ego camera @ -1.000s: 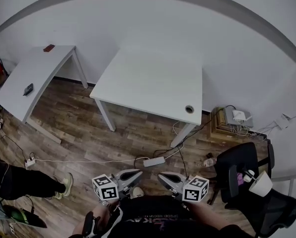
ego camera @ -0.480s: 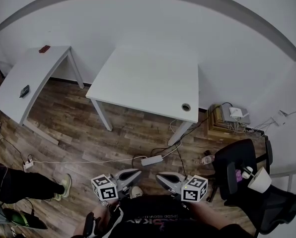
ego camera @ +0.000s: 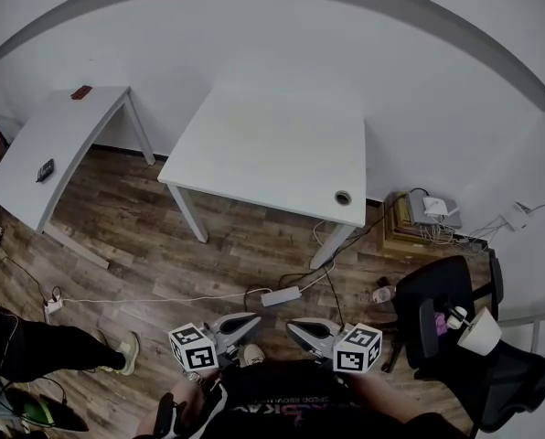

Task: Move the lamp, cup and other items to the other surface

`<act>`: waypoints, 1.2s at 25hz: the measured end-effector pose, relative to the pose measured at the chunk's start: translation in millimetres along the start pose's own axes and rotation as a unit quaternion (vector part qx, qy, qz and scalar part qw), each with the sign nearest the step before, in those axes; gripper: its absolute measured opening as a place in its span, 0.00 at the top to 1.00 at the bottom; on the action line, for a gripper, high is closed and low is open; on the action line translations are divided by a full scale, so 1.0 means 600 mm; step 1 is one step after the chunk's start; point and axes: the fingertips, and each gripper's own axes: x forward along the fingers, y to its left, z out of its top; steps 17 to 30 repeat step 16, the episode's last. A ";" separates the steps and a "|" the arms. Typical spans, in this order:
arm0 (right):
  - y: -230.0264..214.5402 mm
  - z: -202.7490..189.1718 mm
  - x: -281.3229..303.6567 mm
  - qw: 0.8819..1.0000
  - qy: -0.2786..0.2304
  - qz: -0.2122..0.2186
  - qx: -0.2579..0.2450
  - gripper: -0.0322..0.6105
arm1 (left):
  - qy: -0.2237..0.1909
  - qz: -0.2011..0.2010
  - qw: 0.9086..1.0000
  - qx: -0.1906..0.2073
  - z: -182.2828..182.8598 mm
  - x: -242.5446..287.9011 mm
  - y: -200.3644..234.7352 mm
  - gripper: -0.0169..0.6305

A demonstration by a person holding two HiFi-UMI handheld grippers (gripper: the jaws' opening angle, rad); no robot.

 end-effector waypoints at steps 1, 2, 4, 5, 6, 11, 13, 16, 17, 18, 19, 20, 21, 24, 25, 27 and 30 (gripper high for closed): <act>0.000 0.000 0.000 1.000 0.000 0.000 0.000 0.95 | 0.001 0.000 1.000 0.000 0.001 0.001 -0.001 0.98; 0.000 0.001 0.000 1.000 0.000 0.000 0.000 0.95 | 0.002 0.000 1.000 0.000 0.001 0.002 -0.002 0.98; 0.000 0.002 0.000 1.000 0.001 0.000 0.000 0.95 | 0.003 0.000 1.000 0.000 0.003 0.003 -0.002 0.98; -0.001 0.002 0.001 1.000 0.001 0.000 0.000 0.94 | 0.004 0.000 1.000 0.000 0.003 0.004 -0.001 0.98; -0.001 0.003 0.002 1.000 0.001 -0.001 -0.001 0.95 | 0.004 0.000 1.000 -0.001 0.004 0.004 0.000 0.98; -0.003 0.004 0.003 1.000 0.003 -0.002 -0.002 0.95 | 0.002 -0.001 1.000 -0.003 0.004 0.005 0.003 0.98; -0.004 0.004 0.002 1.000 0.003 -0.002 -0.003 0.95 | -0.004 -0.004 1.000 -0.002 0.001 0.006 0.006 0.98; -0.005 0.003 0.002 1.000 0.004 -0.001 -0.005 0.95 | -0.008 -0.005 1.000 0.000 0.000 0.007 0.008 0.98; -0.005 0.003 0.002 1.000 0.004 -0.001 -0.005 0.95 | -0.008 -0.005 1.000 0.000 0.000 0.007 0.008 0.98; -0.005 0.003 0.002 1.000 0.004 -0.001 -0.005 0.95 | -0.008 -0.005 1.000 0.000 0.000 0.007 0.008 0.98; -0.005 0.003 0.002 1.000 0.004 -0.001 -0.005 0.95 | -0.008 -0.005 1.000 0.000 0.000 0.007 0.008 0.98; -0.005 0.003 0.002 1.000 0.004 -0.001 -0.005 0.95 | -0.008 -0.005 1.000 0.000 0.000 0.007 0.008 0.98; -0.005 0.003 0.002 1.000 0.004 -0.001 -0.005 0.95 | -0.008 -0.005 1.000 0.000 0.000 0.007 0.008 0.98; -0.005 0.003 0.002 1.000 0.004 -0.001 -0.005 0.95 | -0.008 -0.005 1.000 0.000 0.000 0.007 0.008 0.98; -0.005 0.003 0.002 1.000 0.004 -0.001 -0.005 0.95 | -0.008 -0.005 1.000 0.000 0.000 0.007 0.008 0.98; -0.005 0.003 0.002 1.000 0.004 -0.001 -0.005 0.95 | -0.008 -0.005 1.000 0.000 0.000 0.007 0.008 0.98; -0.005 0.003 0.002 1.000 0.004 -0.001 -0.005 0.95 | -0.008 -0.005 1.000 0.000 0.000 0.007 0.008 0.98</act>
